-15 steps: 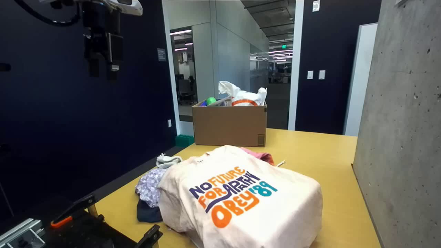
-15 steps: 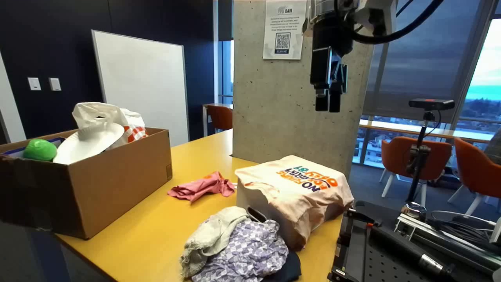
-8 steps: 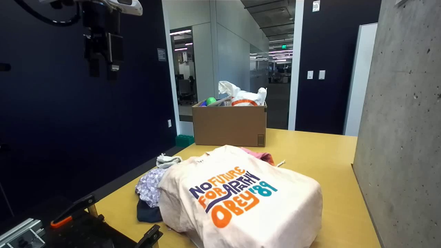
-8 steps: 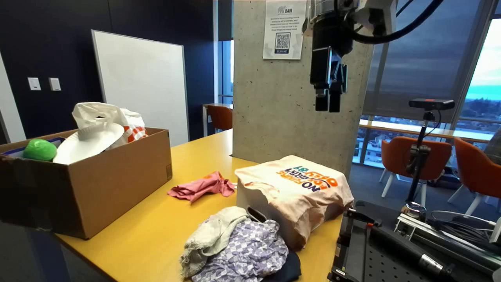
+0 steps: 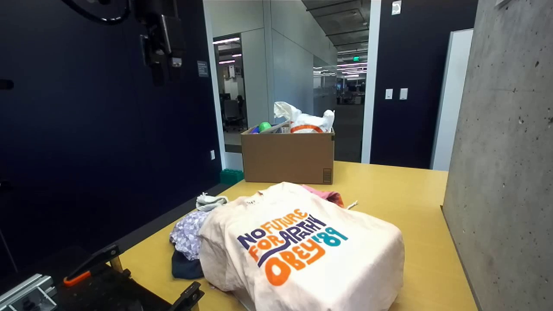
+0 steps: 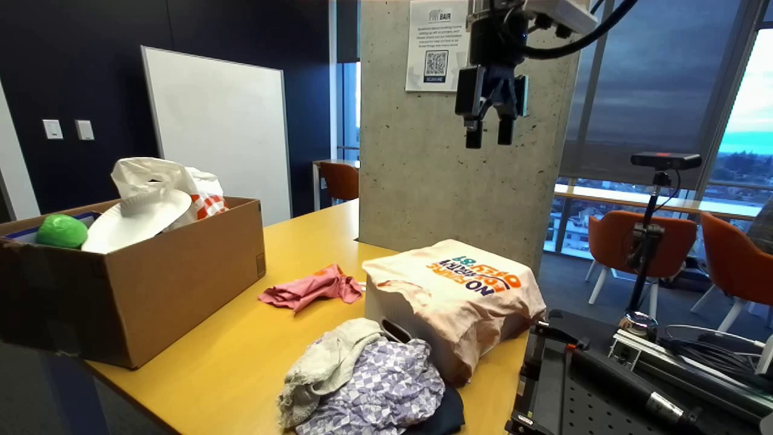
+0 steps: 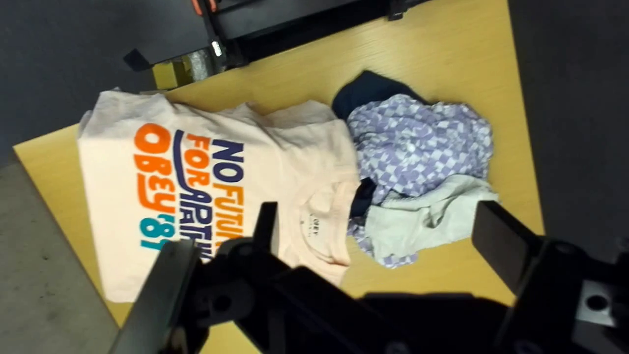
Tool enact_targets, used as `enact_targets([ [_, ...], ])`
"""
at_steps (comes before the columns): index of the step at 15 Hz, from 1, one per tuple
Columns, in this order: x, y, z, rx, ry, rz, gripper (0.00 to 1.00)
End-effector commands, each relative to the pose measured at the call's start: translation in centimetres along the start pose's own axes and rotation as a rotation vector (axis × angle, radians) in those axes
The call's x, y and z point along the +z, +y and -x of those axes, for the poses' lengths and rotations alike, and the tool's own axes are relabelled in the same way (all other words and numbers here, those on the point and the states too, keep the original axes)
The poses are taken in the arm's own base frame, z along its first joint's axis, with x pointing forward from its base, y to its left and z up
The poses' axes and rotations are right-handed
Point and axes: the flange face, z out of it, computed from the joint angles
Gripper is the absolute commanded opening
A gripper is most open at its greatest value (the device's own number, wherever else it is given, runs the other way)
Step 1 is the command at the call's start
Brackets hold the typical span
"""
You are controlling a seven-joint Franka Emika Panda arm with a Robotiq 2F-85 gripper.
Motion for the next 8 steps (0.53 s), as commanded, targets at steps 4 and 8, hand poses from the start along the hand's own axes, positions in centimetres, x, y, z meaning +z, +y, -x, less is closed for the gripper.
enact_targets([
  [4, 8.5, 0.4, -7.3, 0.048, -0.050, 0.156, 1.00],
  [8, 13.9, -0.5, -9.6, 0.033, -0.084, 0.190, 1.00],
])
